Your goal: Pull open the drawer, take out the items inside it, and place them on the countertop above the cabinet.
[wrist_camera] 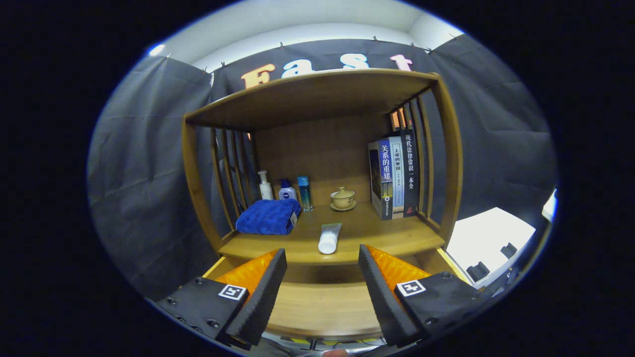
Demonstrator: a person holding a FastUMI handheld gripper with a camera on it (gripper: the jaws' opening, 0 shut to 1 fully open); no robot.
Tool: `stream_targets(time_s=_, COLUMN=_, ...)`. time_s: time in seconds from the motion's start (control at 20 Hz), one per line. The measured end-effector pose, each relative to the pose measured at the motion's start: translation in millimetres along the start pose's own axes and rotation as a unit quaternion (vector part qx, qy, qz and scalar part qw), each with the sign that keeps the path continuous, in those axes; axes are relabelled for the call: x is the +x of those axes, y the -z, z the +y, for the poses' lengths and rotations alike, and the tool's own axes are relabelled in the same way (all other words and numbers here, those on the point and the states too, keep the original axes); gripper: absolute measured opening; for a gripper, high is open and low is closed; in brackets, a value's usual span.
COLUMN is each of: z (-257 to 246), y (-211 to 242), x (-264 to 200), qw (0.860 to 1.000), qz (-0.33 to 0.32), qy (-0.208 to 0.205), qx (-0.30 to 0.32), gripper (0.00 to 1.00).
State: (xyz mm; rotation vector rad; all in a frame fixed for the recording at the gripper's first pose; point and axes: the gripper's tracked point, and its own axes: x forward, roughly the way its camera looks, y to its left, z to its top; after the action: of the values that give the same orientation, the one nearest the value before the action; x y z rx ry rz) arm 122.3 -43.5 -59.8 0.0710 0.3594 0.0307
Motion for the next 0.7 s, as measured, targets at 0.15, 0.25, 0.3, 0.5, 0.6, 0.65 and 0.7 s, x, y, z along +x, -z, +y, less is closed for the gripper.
stream_targets(time_s=0.15, z=-16, y=32, x=-19, qw=0.999, qz=-0.020, qy=0.041, qx=-0.030, gripper=0.95)
stream_targets(time_s=0.25, z=-13, y=57, x=-29, qw=0.998, qz=-0.023, qy=0.054, qx=-0.035, gripper=0.94)
stream_targets(time_s=0.3, z=-10, y=69, x=-36, qw=0.998, qz=-0.021, qy=0.056, qx=-0.033, gripper=0.94)
stream_targets(time_s=0.5, z=-2, y=96, x=-49, qw=0.996, qz=-0.028, qy=0.066, qx=-0.054, gripper=0.95)
stream_targets(time_s=0.6, z=-3, y=110, x=-52, qw=0.992, qz=-0.041, qy=0.084, qx=-0.083, gripper=0.96)
stream_targets(time_s=0.65, z=-1, y=118, x=-53, qw=0.990, qz=-0.047, qy=0.086, qx=-0.100, gripper=0.96)
stream_targets(time_s=0.7, z=2, y=129, x=-51, qw=0.988, qz=-0.047, qy=0.086, qx=-0.118, gripper=0.96)
